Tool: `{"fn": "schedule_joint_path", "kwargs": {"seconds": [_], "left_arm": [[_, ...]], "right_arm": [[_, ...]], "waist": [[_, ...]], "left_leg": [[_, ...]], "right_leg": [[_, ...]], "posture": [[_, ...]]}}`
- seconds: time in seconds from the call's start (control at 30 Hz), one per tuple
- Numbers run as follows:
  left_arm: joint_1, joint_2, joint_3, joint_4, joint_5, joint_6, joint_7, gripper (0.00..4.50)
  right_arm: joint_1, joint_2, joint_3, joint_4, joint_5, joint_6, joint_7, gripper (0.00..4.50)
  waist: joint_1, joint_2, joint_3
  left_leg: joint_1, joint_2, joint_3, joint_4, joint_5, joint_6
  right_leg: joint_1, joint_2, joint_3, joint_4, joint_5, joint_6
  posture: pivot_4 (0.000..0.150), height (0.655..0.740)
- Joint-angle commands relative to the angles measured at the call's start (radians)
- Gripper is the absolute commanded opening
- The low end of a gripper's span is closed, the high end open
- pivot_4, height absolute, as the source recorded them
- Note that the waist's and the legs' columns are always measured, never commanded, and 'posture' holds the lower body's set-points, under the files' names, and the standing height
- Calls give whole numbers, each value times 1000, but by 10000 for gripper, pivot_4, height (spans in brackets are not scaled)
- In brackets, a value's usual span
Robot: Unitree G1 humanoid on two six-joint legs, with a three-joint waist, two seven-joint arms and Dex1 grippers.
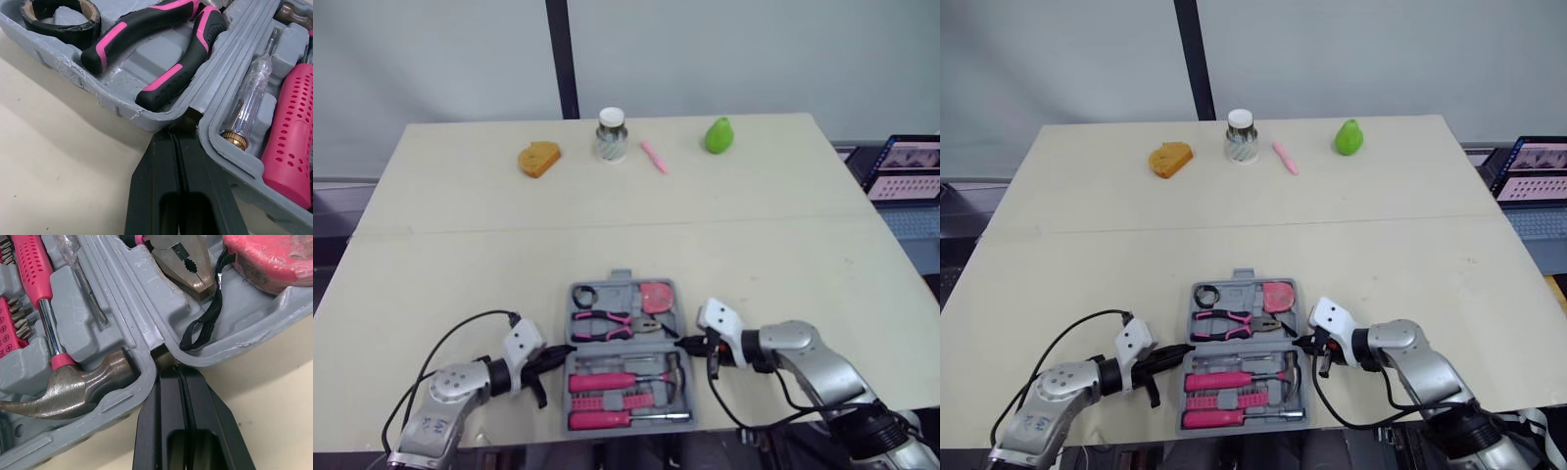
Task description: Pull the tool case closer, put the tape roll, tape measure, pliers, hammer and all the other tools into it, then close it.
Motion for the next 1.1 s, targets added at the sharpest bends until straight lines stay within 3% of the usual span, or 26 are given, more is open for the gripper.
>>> {"fn": "schedule_joint_path", "kwargs": {"seconds": [0.03, 0.87, 1.1], "left_arm": [[38, 5, -46, 5, 6, 28, -24, 373], [15, 14, -29, -14, 15, 43, -3, 373], [76, 67, 54, -50, -21, 50, -16, 373]], "right_arm": [[-2, 5, 27, -27, 13, -10, 28, 0], [-14, 3, 33, -5, 6, -26, 33, 0], [-10, -51, -51, 31, 36, -34, 46, 0]], "waist": [[0, 0, 0], [2, 0, 0], [-1, 1, 1]], "left_leg": [[0, 0, 0, 0, 0, 0], [1, 1, 0, 0, -2, -1], [1, 1, 0, 0, -3, -1]], "right_leg": [[0, 0, 0, 0, 0, 0], [1, 0, 0, -3, 0, 0], [1, 0, 0, -5, 0, 0]], "posture": [[1500, 7400], [1500, 7400], [1500, 7400]]}}
